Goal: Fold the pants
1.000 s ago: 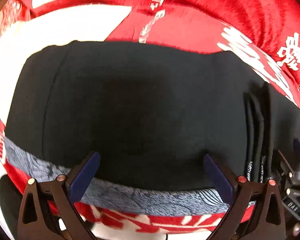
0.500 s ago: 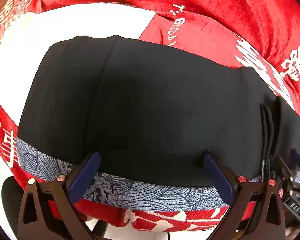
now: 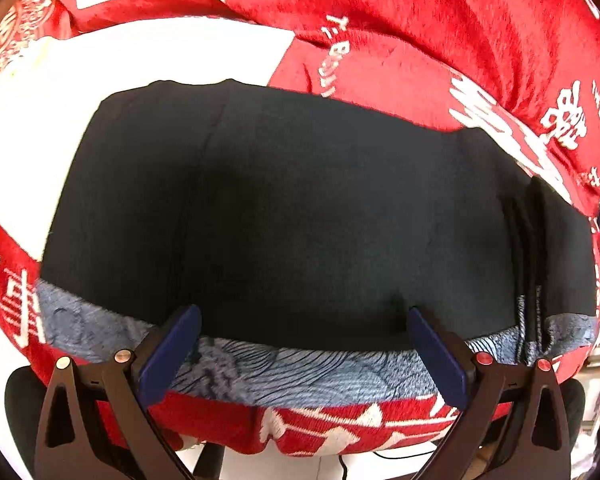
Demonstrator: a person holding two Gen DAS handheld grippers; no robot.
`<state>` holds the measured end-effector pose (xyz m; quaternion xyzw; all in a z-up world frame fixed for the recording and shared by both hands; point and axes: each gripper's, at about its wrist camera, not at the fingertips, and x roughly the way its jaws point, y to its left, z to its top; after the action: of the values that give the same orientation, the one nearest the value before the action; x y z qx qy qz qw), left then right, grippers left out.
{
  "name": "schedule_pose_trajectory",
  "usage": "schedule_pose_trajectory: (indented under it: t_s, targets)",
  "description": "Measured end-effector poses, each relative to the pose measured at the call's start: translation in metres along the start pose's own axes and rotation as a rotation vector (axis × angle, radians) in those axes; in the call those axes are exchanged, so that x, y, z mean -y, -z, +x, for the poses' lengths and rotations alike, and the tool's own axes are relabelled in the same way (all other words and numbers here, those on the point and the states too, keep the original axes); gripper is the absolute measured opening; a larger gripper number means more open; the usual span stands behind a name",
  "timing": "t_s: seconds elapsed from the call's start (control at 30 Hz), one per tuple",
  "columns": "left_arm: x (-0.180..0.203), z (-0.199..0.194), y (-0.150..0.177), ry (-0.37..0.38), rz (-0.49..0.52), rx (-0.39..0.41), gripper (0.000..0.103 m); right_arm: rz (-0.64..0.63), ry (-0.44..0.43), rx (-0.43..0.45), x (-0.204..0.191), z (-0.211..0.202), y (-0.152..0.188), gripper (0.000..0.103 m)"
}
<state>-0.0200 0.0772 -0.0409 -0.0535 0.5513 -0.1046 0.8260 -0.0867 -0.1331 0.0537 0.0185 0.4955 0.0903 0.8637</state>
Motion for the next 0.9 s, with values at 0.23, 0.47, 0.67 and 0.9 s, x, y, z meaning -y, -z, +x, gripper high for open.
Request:
schedule_pose_trajectory:
  t_s: [0.23,0.47,0.67,0.9]
  targets:
    - [-0.03,-0.037,0.0,-0.01,-0.05,0.093,0.103,-0.304,-0.174,-0.123,-0.05,0.072,-0.064,0.103]
    - [-0.036,-0.012,0.001,-0.109,0.029,0.045,0.103,-0.614,-0.361,-0.29,-0.099,0.145,-0.092,0.103]
    - [-0.036,-0.012,0.005,-0.131,0.073,0.042,0.103,-0.651,-0.635,-0.489,-0.117,0.196,-0.103,0.103]
    - [-0.055,-0.039,-0.001,-0.005,0.019,0.061,0.103,-0.74,-0.636,-0.656,-0.149,0.229,-0.082,0.075]
